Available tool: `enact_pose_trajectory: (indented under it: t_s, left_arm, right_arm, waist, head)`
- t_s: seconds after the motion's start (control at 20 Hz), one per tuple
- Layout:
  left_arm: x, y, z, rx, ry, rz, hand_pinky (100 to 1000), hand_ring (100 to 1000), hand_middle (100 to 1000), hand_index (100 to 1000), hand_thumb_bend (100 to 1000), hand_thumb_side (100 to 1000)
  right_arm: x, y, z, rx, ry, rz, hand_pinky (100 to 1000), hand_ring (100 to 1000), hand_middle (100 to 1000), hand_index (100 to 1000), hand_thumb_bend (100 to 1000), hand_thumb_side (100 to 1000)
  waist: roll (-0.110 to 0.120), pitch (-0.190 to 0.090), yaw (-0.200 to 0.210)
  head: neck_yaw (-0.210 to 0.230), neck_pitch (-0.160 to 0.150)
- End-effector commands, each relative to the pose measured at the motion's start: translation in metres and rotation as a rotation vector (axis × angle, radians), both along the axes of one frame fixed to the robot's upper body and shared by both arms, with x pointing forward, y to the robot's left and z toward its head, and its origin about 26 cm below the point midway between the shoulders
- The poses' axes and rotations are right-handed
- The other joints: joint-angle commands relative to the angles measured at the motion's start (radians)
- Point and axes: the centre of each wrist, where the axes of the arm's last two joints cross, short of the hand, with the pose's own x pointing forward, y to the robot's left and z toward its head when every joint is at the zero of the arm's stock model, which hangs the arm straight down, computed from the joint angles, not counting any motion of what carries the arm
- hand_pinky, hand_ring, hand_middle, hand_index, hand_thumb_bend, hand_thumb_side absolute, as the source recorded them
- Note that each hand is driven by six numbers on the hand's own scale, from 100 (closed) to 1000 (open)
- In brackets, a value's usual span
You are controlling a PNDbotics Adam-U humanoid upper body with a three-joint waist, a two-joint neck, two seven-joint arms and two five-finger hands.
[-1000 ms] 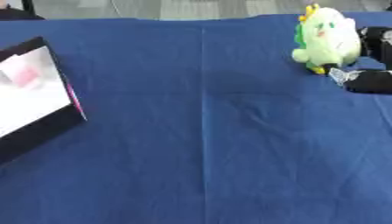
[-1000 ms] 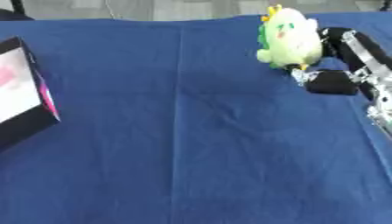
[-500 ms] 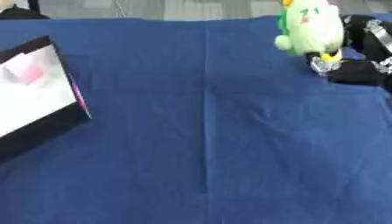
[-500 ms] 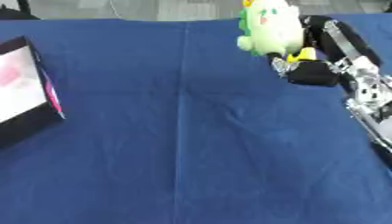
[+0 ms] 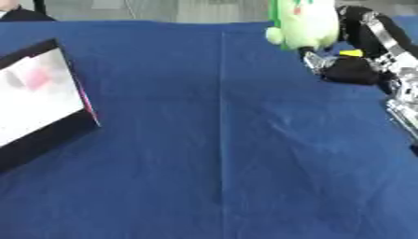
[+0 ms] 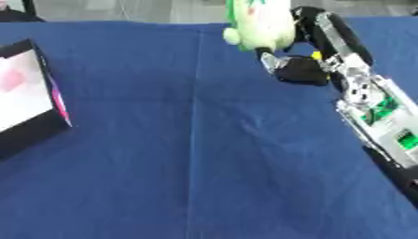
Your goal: Pick up the objects with one hand, pass them to the other hand, and then place them into the box on the other side of the table.
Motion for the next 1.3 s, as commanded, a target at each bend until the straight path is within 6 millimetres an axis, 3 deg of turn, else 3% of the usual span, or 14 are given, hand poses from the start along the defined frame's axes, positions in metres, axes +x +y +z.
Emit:
enact_pose_trajectory:
  t_s: [0.05,0.35,1.3]
  left_arm:
    - [-0.009,-0.002,0.017,0.072,-0.029,-0.024,867,739,732,807,100,771]
    - [-0.014,-0.012,0.024,0.143,-0.003,-0.069,862,742,732,810,100,769]
    - [-0.024,-0.066,0.027,0.405,0.174,-0.283,853,760,762,838,100,807]
  right_arm:
    - [0.003,0.008,0.001,-0.024,-0.032,0.004,781,647,323,447,196,100]
    - [0.011,0.023,-0.006,-0.049,-0.039,0.044,779,642,323,447,195,100]
    - [0.02,0.061,-0.02,-0.109,-0.074,0.152,777,637,327,448,195,100]
  waist:
    - [0.014,-0.037,0.004]
    - [0.019,-0.04,0.015]
    - [0.024,-0.041,0.041]
  head:
    - [0.0,0.006]
    - [0.019,0.006]
    - [-0.001,0.006]
